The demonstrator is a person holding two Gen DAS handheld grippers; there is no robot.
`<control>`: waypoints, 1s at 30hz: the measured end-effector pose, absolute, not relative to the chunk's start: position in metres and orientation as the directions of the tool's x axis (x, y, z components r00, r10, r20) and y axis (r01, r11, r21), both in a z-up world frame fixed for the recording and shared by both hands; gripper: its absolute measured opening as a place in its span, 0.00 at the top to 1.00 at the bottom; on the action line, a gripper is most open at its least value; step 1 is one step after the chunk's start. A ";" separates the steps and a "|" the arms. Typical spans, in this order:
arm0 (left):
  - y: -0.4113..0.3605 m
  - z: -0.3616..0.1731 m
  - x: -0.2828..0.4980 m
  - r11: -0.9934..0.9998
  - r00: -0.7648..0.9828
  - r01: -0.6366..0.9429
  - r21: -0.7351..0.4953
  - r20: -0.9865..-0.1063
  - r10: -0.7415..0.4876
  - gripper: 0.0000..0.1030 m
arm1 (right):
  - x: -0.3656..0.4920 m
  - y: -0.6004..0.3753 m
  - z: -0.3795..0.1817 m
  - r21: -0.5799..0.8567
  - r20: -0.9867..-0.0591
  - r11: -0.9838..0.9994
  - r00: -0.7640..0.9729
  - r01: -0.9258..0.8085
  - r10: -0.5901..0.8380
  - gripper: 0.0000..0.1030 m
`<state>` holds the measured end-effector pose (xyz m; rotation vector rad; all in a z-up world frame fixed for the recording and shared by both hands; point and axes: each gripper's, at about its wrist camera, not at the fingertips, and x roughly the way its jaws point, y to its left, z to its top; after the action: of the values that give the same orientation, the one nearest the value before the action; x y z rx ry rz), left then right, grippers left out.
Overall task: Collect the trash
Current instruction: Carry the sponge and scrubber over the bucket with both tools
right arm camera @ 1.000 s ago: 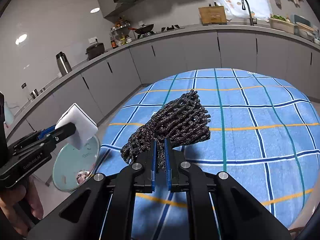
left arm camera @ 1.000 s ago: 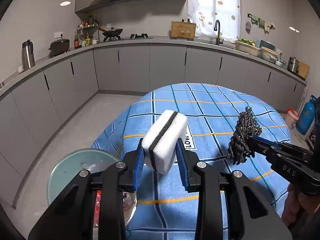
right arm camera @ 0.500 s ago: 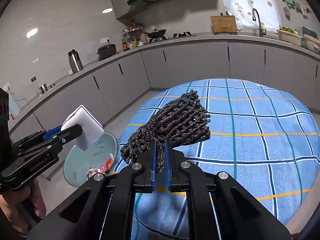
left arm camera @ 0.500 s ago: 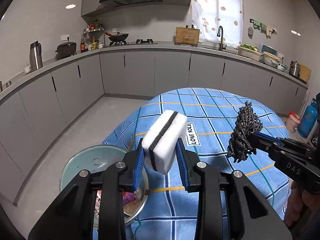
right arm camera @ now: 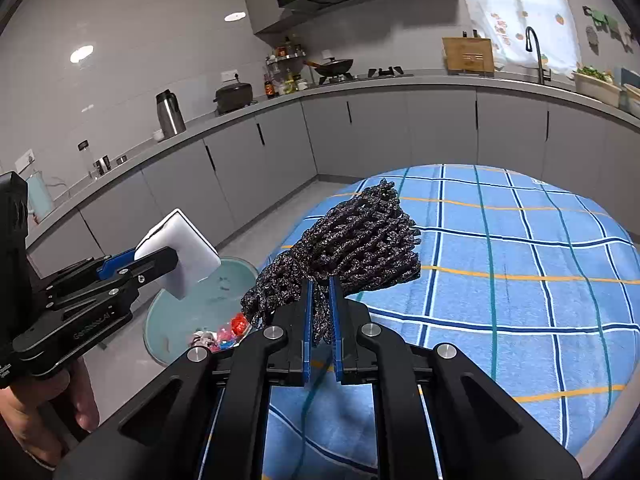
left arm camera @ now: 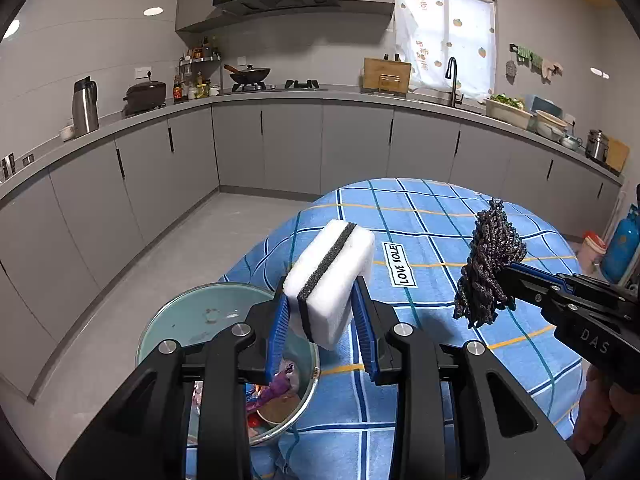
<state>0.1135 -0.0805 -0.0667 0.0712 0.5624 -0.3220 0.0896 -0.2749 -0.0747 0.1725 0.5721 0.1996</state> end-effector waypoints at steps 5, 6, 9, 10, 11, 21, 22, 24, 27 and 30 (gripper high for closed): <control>-0.072 -0.068 0.111 0.952 0.802 0.305 -0.025 -0.532 -0.271 0.70 | 0.089 -0.270 -0.071 0.225 -0.513 0.961 0.818 -0.163 0.259 0.91; -0.071 -0.067 0.111 0.953 0.804 0.301 -0.024 -0.531 -0.268 0.70 | 0.089 -0.270 -0.071 0.222 -0.512 0.961 0.819 -0.166 0.260 0.91; -0.065 -0.067 0.112 0.956 0.807 0.294 -0.028 -0.529 -0.263 0.70 | 0.091 -0.264 -0.069 0.215 -0.512 0.961 0.818 -0.175 0.264 0.91; -0.063 -0.068 0.111 0.957 0.808 0.290 -0.029 -0.528 -0.261 0.70 | 0.092 -0.262 -0.069 0.213 -0.512 0.961 0.817 -0.179 0.266 0.91; -0.061 -0.068 0.111 0.957 0.808 0.287 -0.030 -0.528 -0.259 0.70 | 0.093 -0.259 -0.069 0.211 -0.513 0.960 0.815 -0.183 0.269 0.91; -0.043 -0.068 0.113 0.967 0.818 0.253 -0.038 -0.526 -0.235 0.70 | 0.100 -0.242 -0.070 0.200 -0.520 0.955 0.802 -0.221 0.294 0.91; -0.041 -0.068 0.113 0.967 0.818 0.251 -0.038 -0.526 -0.233 0.70 | 0.100 -0.241 -0.069 0.199 -0.520 0.954 0.801 -0.223 0.296 0.91; -0.038 -0.068 0.113 0.969 0.821 0.243 -0.041 -0.524 -0.228 0.70 | 0.102 -0.237 -0.068 0.196 -0.519 0.953 0.800 -0.231 0.301 0.91; -0.036 -0.067 0.111 0.971 0.823 0.237 -0.041 -0.522 -0.223 0.70 | 0.104 -0.233 -0.067 0.192 -0.519 0.951 0.798 -0.242 0.308 0.91; -0.032 -0.066 0.110 0.973 0.826 0.228 -0.042 -0.520 -0.216 0.70 | 0.106 -0.227 -0.067 0.189 -0.518 0.949 0.795 -0.252 0.314 0.91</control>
<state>0.1101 -0.0319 -0.0664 0.0217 0.5498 -0.2357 0.1058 -0.2275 -0.0666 0.1122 0.5761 0.3051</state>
